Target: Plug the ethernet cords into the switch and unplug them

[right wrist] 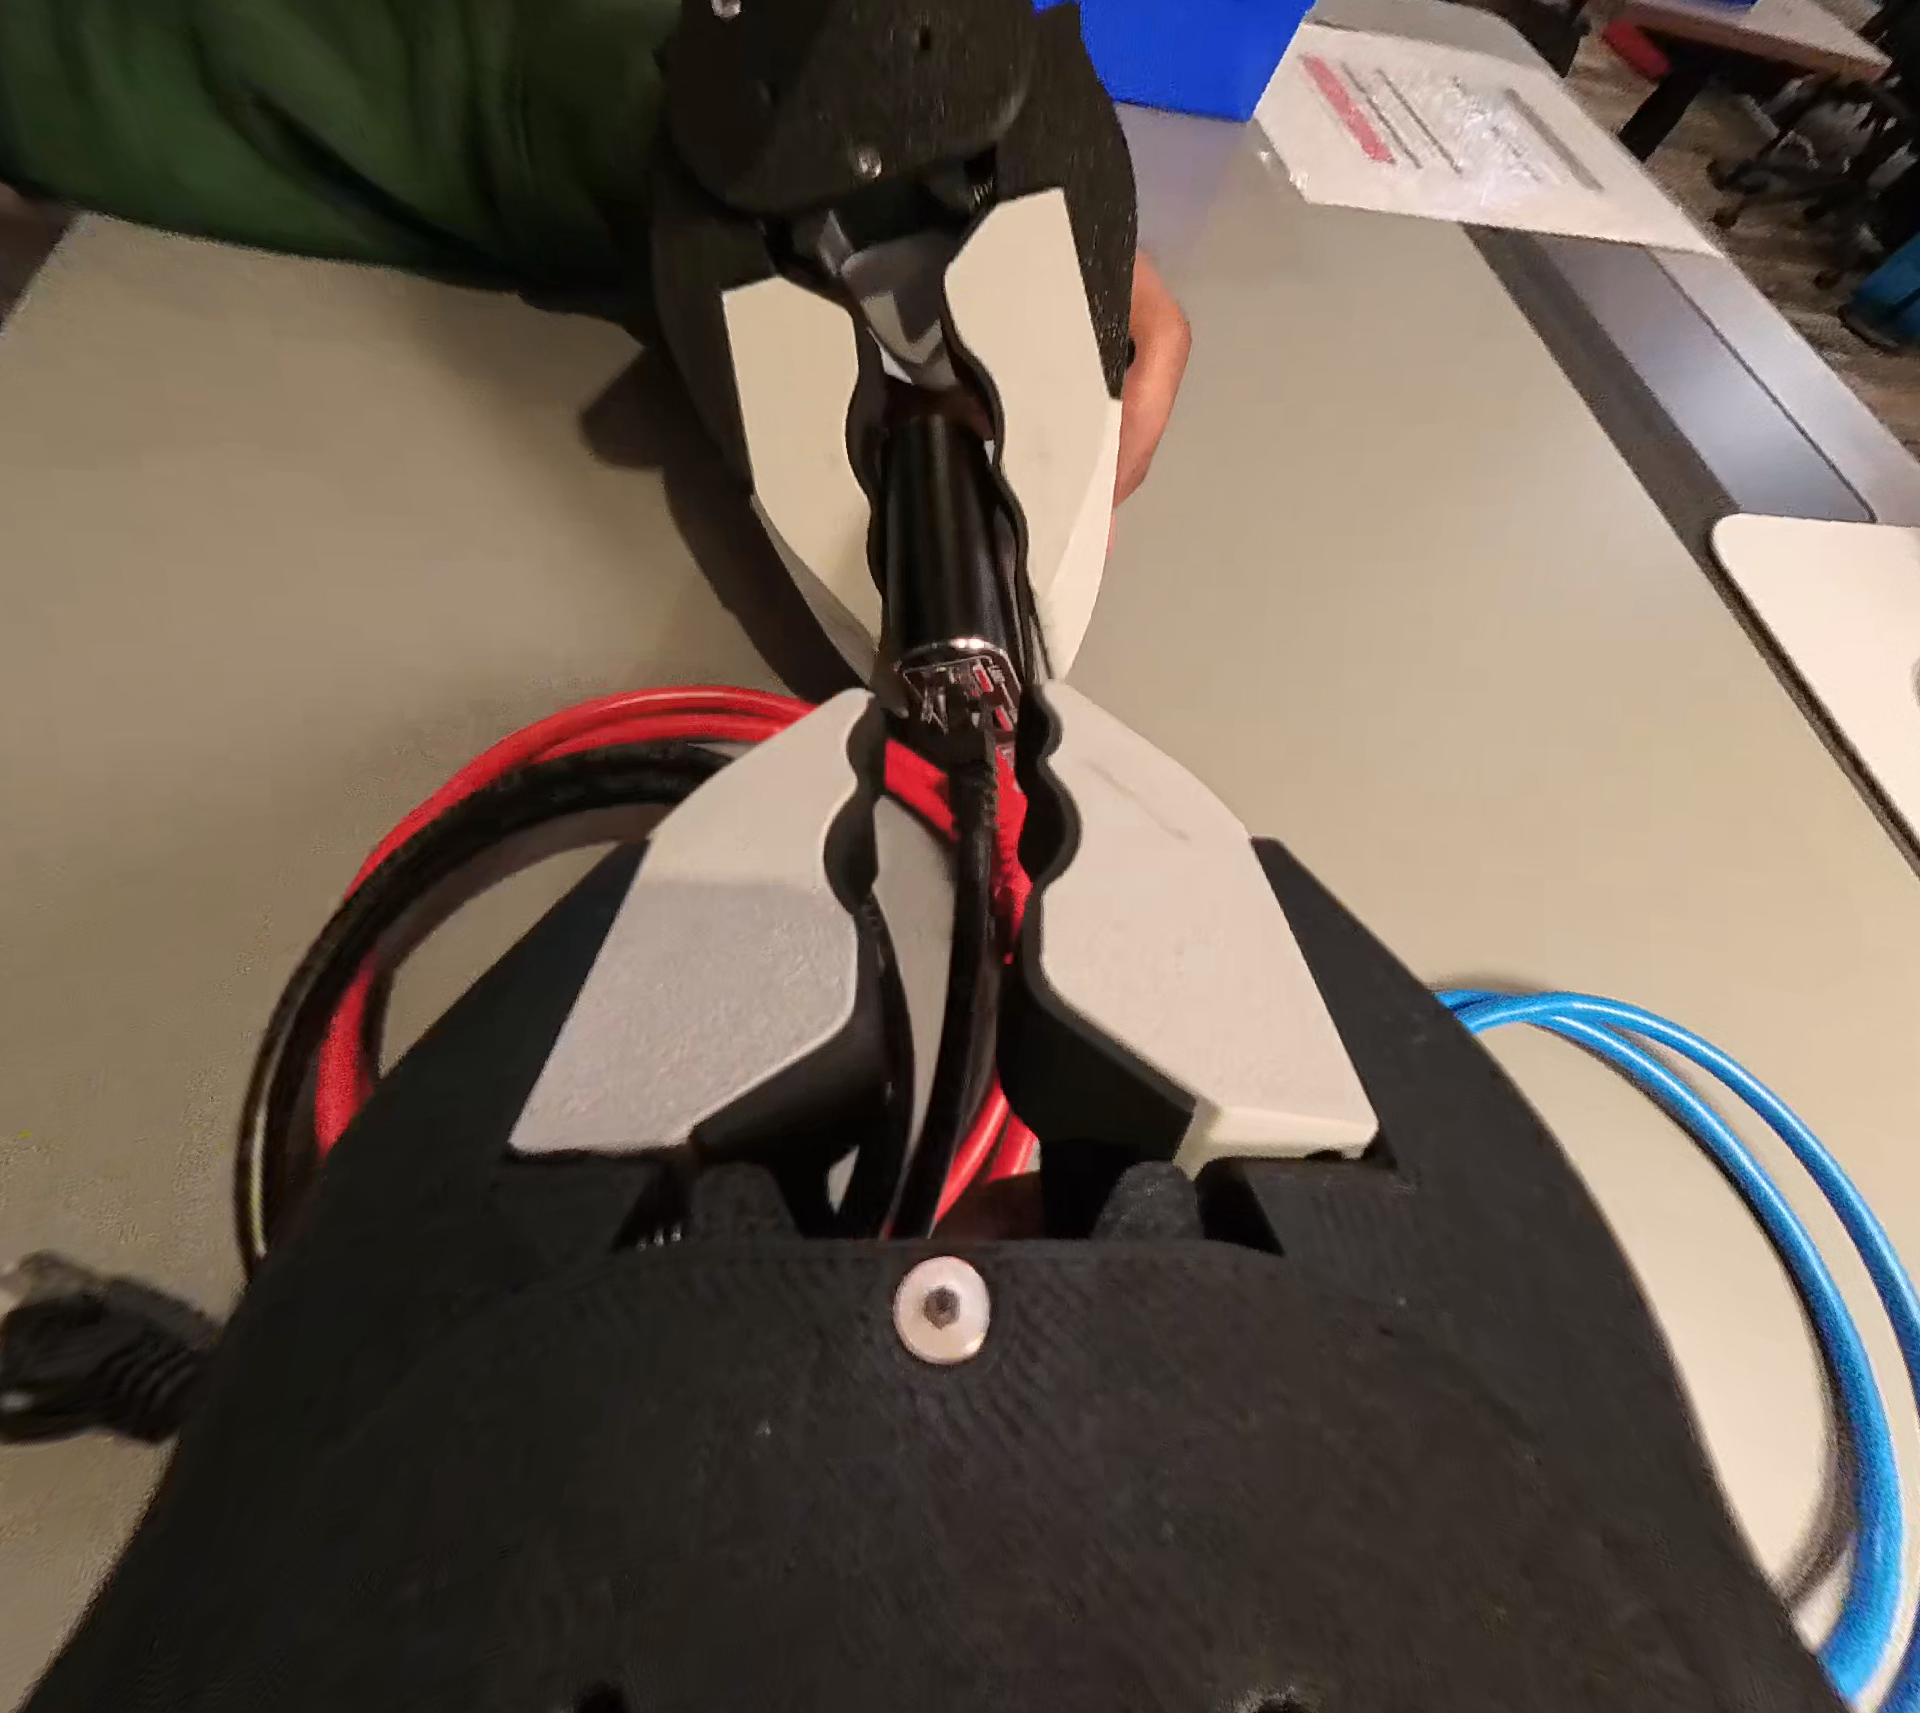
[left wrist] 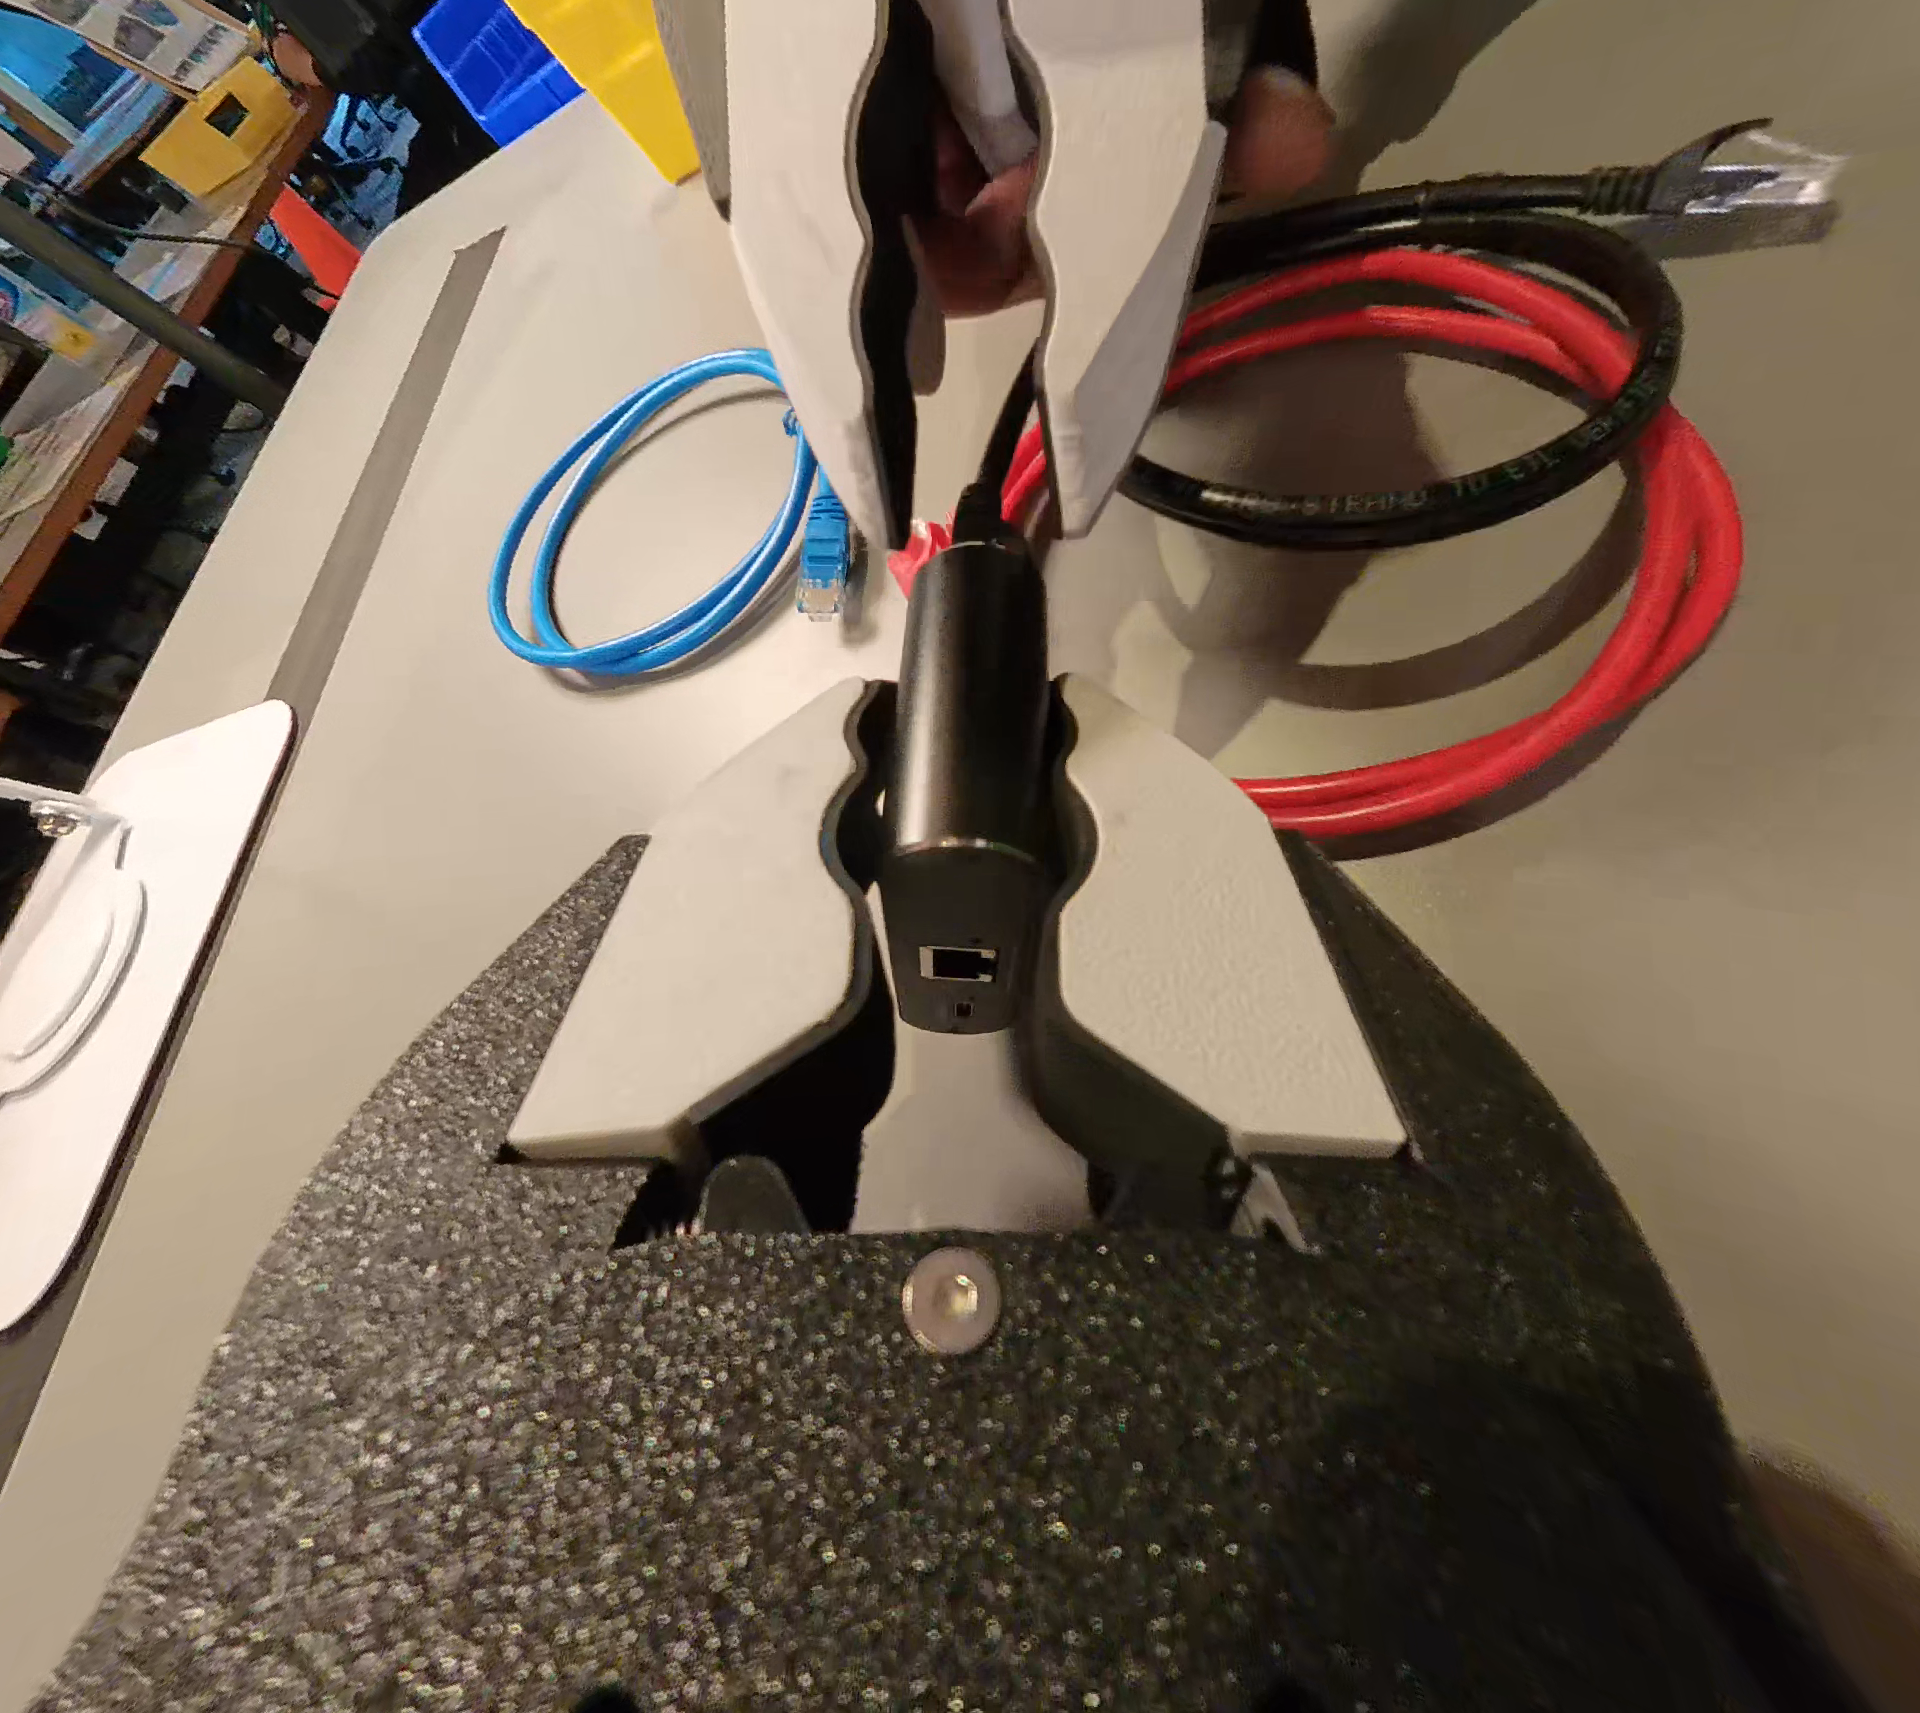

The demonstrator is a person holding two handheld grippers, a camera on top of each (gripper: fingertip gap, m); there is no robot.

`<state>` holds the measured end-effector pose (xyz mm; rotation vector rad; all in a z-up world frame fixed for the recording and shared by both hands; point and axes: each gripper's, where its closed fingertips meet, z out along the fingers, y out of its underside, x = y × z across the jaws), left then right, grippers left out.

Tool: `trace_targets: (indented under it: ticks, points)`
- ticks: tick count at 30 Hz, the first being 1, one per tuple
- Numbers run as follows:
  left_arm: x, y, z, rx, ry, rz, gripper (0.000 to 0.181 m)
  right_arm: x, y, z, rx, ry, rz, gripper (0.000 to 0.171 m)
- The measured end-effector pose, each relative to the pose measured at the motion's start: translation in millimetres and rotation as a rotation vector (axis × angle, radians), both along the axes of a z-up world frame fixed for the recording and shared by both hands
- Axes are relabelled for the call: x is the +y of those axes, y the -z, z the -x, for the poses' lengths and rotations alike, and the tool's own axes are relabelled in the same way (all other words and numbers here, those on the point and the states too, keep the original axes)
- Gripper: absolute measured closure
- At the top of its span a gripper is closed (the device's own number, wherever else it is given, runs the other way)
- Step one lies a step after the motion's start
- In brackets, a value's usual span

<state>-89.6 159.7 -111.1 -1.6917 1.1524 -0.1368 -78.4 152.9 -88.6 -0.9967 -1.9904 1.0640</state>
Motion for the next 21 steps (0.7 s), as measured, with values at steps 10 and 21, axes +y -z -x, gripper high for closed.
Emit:
trace_targets:
  ticks: [10, 21]
  points:
    - [5.9, -0.5, -3.1, -0.045, -0.006, 0.001, 0.154, 8.0, 8.3, 6.6, 0.057, 0.050, -0.181, 0.148]
    - [7.1, -0.5, -2.4, -0.044, -0.013, -0.003, 0.154, 8.0, 10.0, 5.2, 0.091, 0.020, -0.221, 0.155]
